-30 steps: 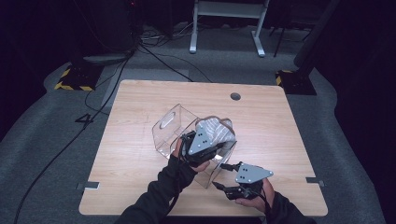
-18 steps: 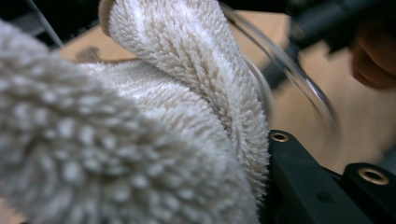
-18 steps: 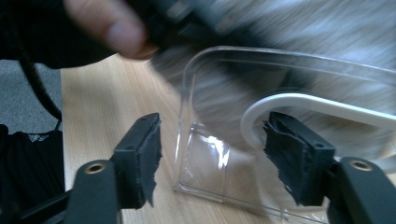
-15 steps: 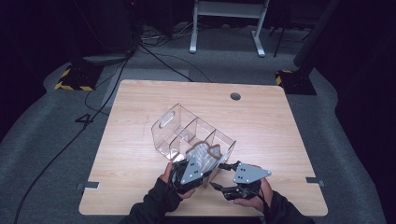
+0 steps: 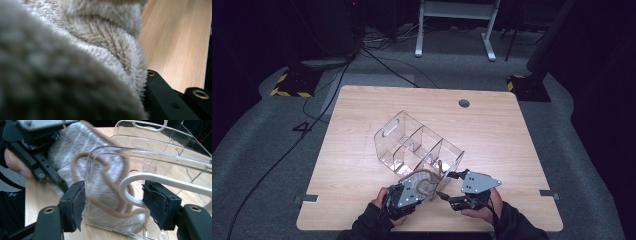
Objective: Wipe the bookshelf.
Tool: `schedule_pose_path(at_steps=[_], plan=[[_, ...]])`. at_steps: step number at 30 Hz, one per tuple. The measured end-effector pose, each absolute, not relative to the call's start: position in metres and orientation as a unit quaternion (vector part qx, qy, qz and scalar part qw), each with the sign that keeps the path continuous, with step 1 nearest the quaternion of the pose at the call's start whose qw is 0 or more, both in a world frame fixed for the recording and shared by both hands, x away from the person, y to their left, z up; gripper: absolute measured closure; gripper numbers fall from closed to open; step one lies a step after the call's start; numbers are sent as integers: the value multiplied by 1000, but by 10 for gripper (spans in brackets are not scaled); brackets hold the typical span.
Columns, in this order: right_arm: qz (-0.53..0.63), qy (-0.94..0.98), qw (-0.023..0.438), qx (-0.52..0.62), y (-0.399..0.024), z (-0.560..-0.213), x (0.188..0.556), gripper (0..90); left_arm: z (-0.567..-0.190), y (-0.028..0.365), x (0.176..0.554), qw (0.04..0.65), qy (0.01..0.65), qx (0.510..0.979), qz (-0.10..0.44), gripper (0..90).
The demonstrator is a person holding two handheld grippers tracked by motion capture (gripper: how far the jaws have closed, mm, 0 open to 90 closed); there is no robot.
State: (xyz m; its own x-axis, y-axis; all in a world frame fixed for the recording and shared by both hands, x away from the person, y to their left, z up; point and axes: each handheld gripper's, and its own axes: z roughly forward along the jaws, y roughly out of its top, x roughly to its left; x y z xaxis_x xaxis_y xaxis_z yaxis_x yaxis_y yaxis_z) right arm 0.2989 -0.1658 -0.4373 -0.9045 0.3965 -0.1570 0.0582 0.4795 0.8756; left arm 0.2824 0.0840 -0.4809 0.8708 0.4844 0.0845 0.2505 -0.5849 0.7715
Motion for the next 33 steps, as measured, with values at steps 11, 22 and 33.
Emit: schedule_pose_path(at_steps=[11, 22, 33], plan=[[493, 843, 171, 133, -168, -437, 305, 348, -417, 64, 308, 515, 198, 812, 188, 773], [492, 845, 174, 121, -165, -439, 302, 349, -450, 57, 312, 457, 197, 852, 161, 777], [482, 852, 170, 112, -158, -440, 305, 351, -487, 88, 291, 390, 211, 888, 123, 774]])
